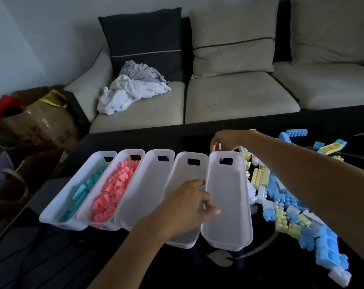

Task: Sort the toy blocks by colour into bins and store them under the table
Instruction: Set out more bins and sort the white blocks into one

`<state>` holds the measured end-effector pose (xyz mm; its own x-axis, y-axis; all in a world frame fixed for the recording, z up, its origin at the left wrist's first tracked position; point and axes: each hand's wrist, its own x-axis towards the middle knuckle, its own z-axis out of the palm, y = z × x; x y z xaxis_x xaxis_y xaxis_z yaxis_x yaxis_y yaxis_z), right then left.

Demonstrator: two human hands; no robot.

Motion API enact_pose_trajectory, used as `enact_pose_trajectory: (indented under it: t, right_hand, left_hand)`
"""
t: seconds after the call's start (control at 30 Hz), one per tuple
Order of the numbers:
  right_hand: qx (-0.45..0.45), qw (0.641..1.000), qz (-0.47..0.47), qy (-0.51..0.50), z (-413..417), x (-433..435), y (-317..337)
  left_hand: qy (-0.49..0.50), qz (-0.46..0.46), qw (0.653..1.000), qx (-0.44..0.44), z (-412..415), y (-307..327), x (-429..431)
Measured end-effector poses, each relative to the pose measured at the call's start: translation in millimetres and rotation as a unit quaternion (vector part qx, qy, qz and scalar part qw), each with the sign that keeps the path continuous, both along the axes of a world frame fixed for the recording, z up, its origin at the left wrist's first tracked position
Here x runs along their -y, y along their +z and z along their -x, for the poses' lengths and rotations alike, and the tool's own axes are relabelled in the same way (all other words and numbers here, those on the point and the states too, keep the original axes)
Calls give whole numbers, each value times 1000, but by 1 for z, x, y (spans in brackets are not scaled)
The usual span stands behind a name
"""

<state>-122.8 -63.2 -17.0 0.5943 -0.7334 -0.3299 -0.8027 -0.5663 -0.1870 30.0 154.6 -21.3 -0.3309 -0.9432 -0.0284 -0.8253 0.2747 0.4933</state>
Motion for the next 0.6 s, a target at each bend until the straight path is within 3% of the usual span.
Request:
enact_pose_trajectory:
  t: [0.1, 0.27, 0.43, 0.5, 0.6]
  right_hand:
    - [-5, 1000, 19, -10, -3, 4, -4]
    - [20, 999, 17, -45, 1, 5, -6]
    - [236, 959, 81, -133, -17, -5, 18]
    - [345, 925, 85, -136, -43, -21, 38]
    - [469, 875, -28, -121, -97, -57, 64]
  left_hand:
    - [-3, -1, 1000, -12, -5, 3, -1]
    - [62, 92, 992, -52, -35, 28, -1]
    - [252, 207, 944, -60, -116, 43, -11]
    - [347, 176, 921, -27, -159, 38, -13]
    - [481, 17, 875, -43, -221, 31, -25]
